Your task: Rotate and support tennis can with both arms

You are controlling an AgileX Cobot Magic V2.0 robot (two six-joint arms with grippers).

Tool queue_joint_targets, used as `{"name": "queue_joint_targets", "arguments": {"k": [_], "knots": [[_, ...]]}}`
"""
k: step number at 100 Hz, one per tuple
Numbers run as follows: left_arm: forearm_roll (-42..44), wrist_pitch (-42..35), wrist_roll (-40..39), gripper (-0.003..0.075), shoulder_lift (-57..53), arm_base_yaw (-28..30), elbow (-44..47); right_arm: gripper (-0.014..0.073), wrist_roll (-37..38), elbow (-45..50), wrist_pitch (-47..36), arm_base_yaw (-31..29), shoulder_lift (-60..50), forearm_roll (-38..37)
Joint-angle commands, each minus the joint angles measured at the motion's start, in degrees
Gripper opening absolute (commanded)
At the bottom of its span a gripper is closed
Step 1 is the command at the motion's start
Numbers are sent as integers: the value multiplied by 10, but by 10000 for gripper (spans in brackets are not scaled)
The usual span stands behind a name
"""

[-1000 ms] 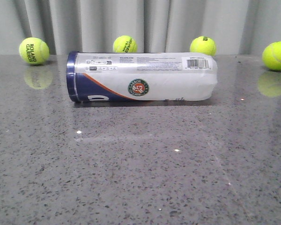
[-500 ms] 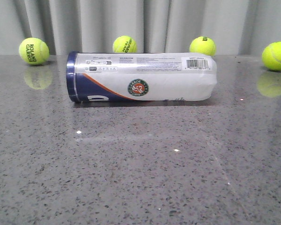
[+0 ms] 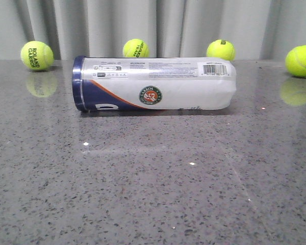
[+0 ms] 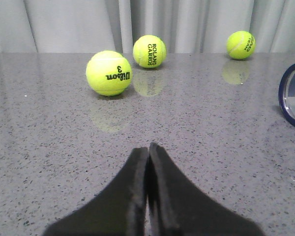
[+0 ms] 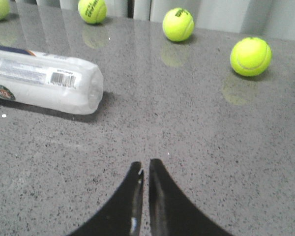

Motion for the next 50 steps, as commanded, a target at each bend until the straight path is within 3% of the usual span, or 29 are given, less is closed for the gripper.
{"name": "queue_joint_targets", "arguments": {"k": [1,10,27,50], "knots": [[-5,-45,-5,-20,-19,0,25,45,-1,-12,-59,-3,3,-13],[-5,-55,-5,-20,-19,0,25,45,-1,-12,-55,-3,3,-13],[-7,-146,-5,-20,-19,0,20,45,-1,-12,-49,-3,3,-13],[-7,-138,-5,-20,2,0,-47,45,-1,-12,-40,-3,3,-13]]}}
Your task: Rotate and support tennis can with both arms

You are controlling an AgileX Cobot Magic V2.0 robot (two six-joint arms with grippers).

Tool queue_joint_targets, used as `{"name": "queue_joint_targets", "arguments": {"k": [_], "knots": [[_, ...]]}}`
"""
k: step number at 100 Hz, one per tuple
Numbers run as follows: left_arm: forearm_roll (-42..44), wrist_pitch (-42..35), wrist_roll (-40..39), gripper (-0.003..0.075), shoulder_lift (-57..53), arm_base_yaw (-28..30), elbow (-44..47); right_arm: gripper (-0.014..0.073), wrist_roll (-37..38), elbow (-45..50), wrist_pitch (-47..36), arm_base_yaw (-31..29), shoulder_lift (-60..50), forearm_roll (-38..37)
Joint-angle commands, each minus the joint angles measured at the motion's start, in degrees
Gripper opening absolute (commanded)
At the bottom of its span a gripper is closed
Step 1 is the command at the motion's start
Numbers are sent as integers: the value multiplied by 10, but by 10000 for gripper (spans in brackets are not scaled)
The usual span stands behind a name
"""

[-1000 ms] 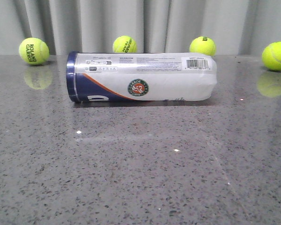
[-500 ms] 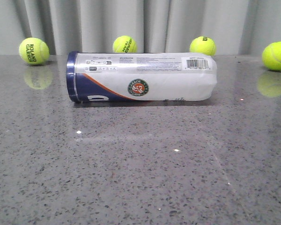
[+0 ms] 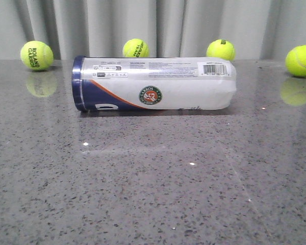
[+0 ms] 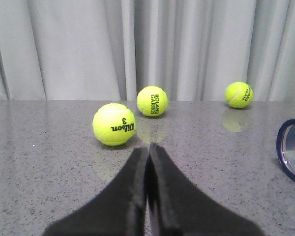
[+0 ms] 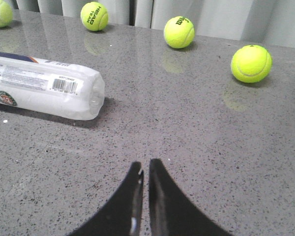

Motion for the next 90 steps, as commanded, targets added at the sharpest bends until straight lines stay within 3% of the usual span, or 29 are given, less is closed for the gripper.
{"name": "queue_joint_targets", "arguments": {"k": [1,14,64,77,90], "knots": [[-5,-49,-5,-20,5,0,-41,45,-1,-13,-37,-3,3,-11],[-5,-25,-5,-20,40,0,-101,45,-1,-13,-37,-3,3,-11],[-32,198,-5,-19,313,0,-345,45,-1,-13,-37,-3,3,-11],[-32,217,-5,-19,381,0,-388,45,-1,-13,-37,-3,3,-11],[-38,218,-5,54,444,0,-419,45,-1,-13,-37,-3,3,-11]]}}
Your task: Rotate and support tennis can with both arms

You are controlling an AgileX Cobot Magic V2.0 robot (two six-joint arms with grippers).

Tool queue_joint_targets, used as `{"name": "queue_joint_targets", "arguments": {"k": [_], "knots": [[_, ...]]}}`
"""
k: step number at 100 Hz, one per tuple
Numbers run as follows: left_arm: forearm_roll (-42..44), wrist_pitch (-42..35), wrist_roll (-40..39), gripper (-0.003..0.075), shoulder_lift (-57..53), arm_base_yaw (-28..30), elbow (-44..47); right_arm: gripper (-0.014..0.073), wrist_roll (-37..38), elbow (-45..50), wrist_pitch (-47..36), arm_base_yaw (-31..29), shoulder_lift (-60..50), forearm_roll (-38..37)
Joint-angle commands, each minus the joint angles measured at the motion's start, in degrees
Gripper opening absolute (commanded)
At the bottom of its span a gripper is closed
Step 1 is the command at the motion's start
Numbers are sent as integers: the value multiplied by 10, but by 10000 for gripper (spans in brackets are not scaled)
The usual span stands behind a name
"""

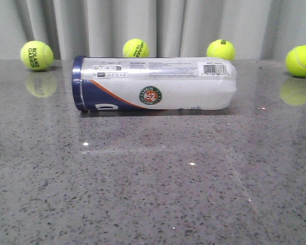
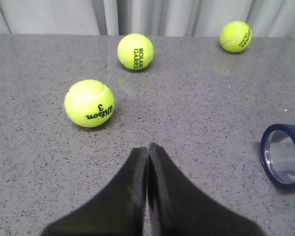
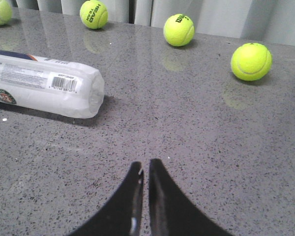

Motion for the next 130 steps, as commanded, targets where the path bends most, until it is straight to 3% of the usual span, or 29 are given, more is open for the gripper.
{"name": "queue_joint_targets", "arguments": {"k": [1,23,33,46,70,91,114,130], "knots": [[-13,-34,-5,71,39,0,-38,45,-1,-13,-39,-3,3,-11],[-37,-30,-5,459,108,0,-68,45,-1,-13,-39,-3,3,-11],[-83,-1,-5,543,136,0,-88,45,-1,-13,-40,-3,3,-11],[-158,58,18,546,178,0,-121,45,-1,-13,-41,-3,3,-11],[-379,142,186,546,253,0,-171,45,-1,-13,-41,-3,3,-11],[-458,160,262,546,315,0,-181,45,-1,-13,-41,-3,3,-11],[-618,251,396,546,400,0,-181,45,-1,-13,-41,-3,3,-11],[-683,287,439,546,451,0,-181,45,-1,-13,-41,-3,3,-11]]}}
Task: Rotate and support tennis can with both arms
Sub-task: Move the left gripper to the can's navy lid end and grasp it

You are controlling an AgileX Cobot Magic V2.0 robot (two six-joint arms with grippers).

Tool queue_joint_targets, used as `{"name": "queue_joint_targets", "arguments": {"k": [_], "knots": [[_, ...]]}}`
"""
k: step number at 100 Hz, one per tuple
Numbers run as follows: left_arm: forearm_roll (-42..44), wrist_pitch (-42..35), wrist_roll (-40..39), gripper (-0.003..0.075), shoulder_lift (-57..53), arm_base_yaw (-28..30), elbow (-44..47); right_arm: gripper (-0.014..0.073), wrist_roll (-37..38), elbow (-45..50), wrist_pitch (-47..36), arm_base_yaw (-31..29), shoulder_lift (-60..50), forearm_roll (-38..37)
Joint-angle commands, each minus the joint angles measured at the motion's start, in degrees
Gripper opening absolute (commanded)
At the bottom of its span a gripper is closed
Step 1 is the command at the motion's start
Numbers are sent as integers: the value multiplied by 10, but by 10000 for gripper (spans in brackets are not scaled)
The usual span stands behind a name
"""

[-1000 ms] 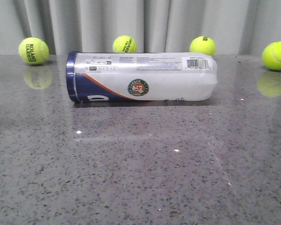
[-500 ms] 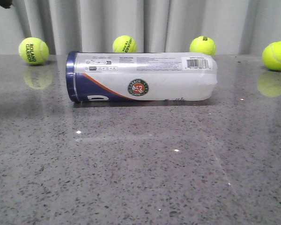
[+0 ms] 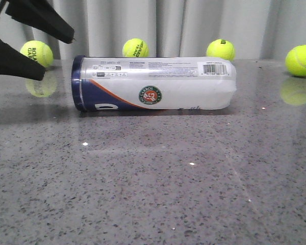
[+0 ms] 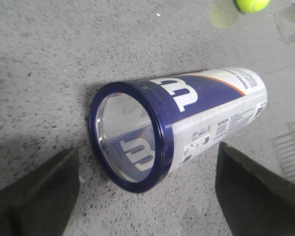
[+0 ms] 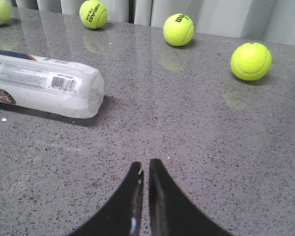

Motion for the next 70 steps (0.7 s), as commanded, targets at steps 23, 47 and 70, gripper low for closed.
{"name": "queue_joint_targets", "arguments": {"k": [23,47,70], "knots": [[-139,61,75,546,41,0,-19,45,-2,-13,-41,-3,3,-11],[-163,93,77,546,69,0,-19,45,-2,-13,-41,-3,3,-11],[-180,120,91,545,72,-2,-19,45,-2,-13,-41,-3,3,-11]]}}
